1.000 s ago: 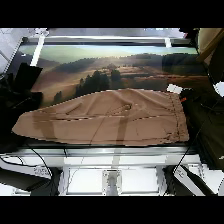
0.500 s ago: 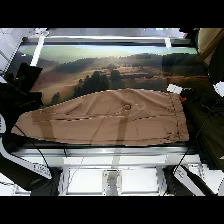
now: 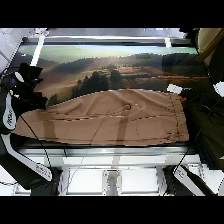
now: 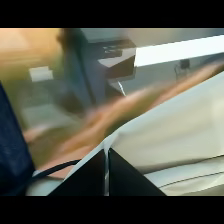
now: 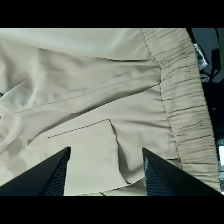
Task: Fold the clothes and pants, and hang the long-sleeved shirts on hangers.
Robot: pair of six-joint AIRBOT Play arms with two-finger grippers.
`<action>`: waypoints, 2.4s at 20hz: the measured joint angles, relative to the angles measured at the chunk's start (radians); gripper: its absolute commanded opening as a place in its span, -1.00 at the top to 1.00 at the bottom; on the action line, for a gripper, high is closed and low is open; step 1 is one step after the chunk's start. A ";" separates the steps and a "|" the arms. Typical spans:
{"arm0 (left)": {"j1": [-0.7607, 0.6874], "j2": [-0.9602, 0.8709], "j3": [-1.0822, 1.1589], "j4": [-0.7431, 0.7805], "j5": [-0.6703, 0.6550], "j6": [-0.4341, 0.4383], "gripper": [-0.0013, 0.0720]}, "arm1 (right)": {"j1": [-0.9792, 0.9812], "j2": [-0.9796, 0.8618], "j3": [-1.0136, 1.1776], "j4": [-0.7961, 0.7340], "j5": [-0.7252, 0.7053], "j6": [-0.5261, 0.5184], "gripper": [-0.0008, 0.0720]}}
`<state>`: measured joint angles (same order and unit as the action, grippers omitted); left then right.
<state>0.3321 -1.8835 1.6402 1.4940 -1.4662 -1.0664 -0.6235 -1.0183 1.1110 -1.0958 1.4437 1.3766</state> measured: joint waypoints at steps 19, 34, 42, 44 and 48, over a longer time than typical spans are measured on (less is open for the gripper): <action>-0.231 -0.056 0.366 0.181 0.340 -0.313 -0.97 | 0.000 0.000 0.000 -0.002 0.003 0.001 -0.43; 0.200 -0.019 0.258 -0.206 -0.105 -0.509 -0.96 | 0.000 0.000 0.000 -0.032 -0.003 -0.026 -0.43; 0.372 0.358 -0.237 -0.419 -0.003 -0.472 -0.96 | 0.000 0.000 0.000 -0.033 -0.005 -0.076 -0.43; 0.385 0.467 -0.430 -0.481 0.135 -0.493 -0.96 | 0.000 0.000 0.000 -0.033 -0.006 -0.102 -0.43; 0.366 0.591 -0.742 -0.650 0.377 -0.509 -0.96 | 0.000 0.000 0.000 -0.033 -0.006 -0.161 -0.43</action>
<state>0.6983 -1.2926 0.8986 0.8440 -1.0897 -1.5749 -0.6235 -1.0183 1.1110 -1.1290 1.4380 1.2160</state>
